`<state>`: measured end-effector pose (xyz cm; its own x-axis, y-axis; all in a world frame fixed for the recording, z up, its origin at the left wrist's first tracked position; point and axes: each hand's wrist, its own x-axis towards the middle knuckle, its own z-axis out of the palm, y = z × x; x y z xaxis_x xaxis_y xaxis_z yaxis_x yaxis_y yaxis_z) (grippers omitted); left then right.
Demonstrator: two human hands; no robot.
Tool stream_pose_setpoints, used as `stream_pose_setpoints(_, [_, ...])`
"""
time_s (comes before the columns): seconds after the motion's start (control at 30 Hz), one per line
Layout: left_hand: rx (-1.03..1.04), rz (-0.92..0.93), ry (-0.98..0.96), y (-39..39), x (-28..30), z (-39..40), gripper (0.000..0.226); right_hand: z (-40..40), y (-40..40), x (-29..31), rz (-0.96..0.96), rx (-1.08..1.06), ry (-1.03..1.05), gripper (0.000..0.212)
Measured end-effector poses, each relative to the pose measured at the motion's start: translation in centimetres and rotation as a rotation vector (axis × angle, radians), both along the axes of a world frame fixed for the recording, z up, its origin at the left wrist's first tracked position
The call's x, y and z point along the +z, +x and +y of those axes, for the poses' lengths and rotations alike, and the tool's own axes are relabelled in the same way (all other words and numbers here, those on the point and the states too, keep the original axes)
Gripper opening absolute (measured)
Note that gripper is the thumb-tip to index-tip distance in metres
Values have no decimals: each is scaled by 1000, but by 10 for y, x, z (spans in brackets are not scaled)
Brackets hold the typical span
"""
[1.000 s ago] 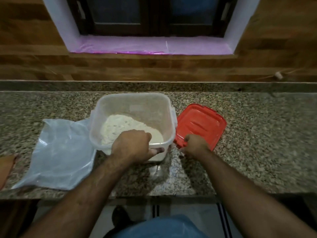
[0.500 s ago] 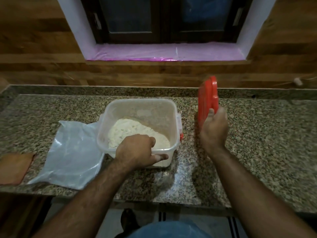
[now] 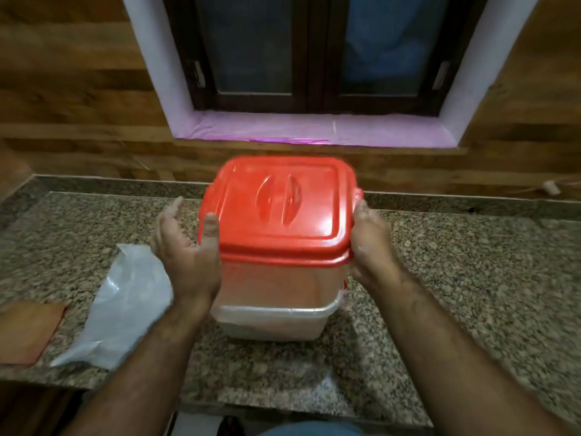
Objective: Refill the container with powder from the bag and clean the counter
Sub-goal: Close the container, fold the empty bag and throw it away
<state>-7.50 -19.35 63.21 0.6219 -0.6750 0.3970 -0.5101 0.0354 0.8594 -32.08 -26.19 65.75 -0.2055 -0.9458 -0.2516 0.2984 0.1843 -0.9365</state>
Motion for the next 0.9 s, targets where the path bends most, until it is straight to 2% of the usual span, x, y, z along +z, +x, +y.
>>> stream_pose_setpoints(0.07, [-126, 349, 90, 15, 0, -1, 62, 6, 4, -10, 37, 86, 82, 39])
stream_pose_setpoints(0.1, [-184, 402, 125, 21, -2, 0, 56, 9, 5, -14, 87, 117, 94, 37])
stream_pose_setpoints(0.17, [-225, 291, 173, 29, -5, 6, 54, 13, 3, -23, 213, 177, 89, 38])
stream_pose_setpoints(0.3, [-227, 2, 362, 38, -12, 7, 83, 21, 3, -31, 469, 204, 100, 39])
stream_pose_setpoints(0.4, [-312, 114, 475, 40, -14, 8, 103, 32, 0, -23, 862, 182, 67, 34])
stream_pose_setpoints(0.47, [-338, 131, 492, 41, -16, 9, 107, 39, -2, -20, 1049, 179, 49, 29])
stream_pose_setpoints(0.57, [-336, 79, 521, 40, -15, 11, 103, 42, -1, -23, 1203, 149, 42, 38])
stream_pose_setpoints(0.7, [-290, -17, 545, 40, -17, 10, 81, 37, 2, -14, 1351, 176, 111, 55])
stream_pose_setpoints(0.8, [-270, 4, 561, 41, -15, 7, 74, 29, 3, -7, 1510, 241, 168, 67])
stream_pose_setpoints(0.9, [-276, 40, 565, 41, -16, 8, 66, 24, 1, -12, 1540, 274, 184, 72])
